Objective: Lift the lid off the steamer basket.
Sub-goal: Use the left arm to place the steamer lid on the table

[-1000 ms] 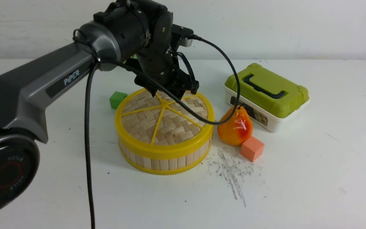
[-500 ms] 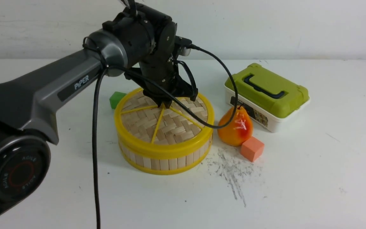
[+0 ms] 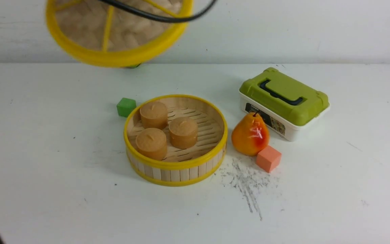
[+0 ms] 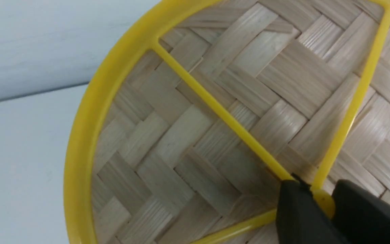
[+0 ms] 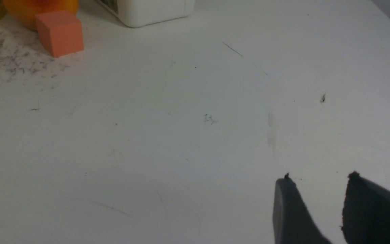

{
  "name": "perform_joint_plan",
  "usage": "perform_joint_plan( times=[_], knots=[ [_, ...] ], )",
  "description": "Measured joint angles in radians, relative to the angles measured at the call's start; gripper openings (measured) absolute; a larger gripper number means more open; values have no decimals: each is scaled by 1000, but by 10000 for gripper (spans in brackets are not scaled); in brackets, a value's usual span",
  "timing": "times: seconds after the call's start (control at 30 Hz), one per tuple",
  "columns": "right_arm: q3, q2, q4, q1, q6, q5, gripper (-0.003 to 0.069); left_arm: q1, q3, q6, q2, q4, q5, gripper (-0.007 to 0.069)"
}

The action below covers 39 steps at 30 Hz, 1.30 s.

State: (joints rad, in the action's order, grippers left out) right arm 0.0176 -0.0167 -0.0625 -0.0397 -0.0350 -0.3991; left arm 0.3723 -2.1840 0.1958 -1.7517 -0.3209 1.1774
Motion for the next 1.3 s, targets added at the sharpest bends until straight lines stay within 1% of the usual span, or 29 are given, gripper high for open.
perform_joint_plan(
  times=[0.1, 0.13, 0.17, 0.2, 0.3, 0.37, 0.5, 0.63, 0.77, 0.87, 0.9, 0.93, 1.0, 1.03, 1.07, 1.1, 1.17, 1.3],
  knots=[
    [0, 0, 0, 0, 0, 0, 240, -102, 37, 15, 25, 2, 33, 108],
    [0, 0, 0, 0, 0, 0, 240, -150, 65, 26, 29, 10, 34, 108],
    [0, 0, 0, 0, 0, 0, 240, -158, 79, 28, 30, 15, 33, 108],
    [0, 0, 0, 0, 0, 0, 240, -224, 148, 45, 28, 37, 16, 108],
    [0, 0, 0, 0, 0, 0, 240, -295, 288, 76, 4, 81, -64, 108],
    [0, 0, 0, 0, 0, 0, 240, -324, 403, 105, -37, 104, -157, 108],
    [0, 0, 0, 0, 0, 0, 240, -333, 528, 151, -126, 113, -263, 108],
    [0, 0, 0, 0, 0, 0, 240, -332, 550, 184, -207, 121, -303, 108],
    [0, 0, 0, 0, 0, 0, 240, -332, 550, 191, -262, 121, -317, 114],
    [0, 0, 0, 0, 0, 0, 240, -332, 550, 191, -276, 121, -319, 147],
    [0, 0, 0, 0, 0, 0, 240, -332, 550, 191, -278, 121, -323, 169],
    [0, 0, 0, 0, 0, 0, 240, -332, 550, 191, -280, 124, -327, 225],
    [0, 0, 0, 0, 0, 0, 240, -332, 550, 191, -274, 130, -332, 290],
    [0, 0, 0, 0, 0, 0, 240, -332, 550, 191, -263, 142, -335, 309],
    [0, 0, 0, 0, 0, 0, 240, -332, 550, 191, -260, 142, -335, 311],
    [0, 0, 0, 0, 0, 0, 240, -332, 554, 168, -225, 175, -335, 304],
    [0, 0, 0, 0, 0, 0, 240, -332, 558, 134, -162, 222, -339, 256],
    [0, 0, 0, 0, 0, 0, 240, -332, 557, -39, 65, 378, -375, 54]
  ],
)
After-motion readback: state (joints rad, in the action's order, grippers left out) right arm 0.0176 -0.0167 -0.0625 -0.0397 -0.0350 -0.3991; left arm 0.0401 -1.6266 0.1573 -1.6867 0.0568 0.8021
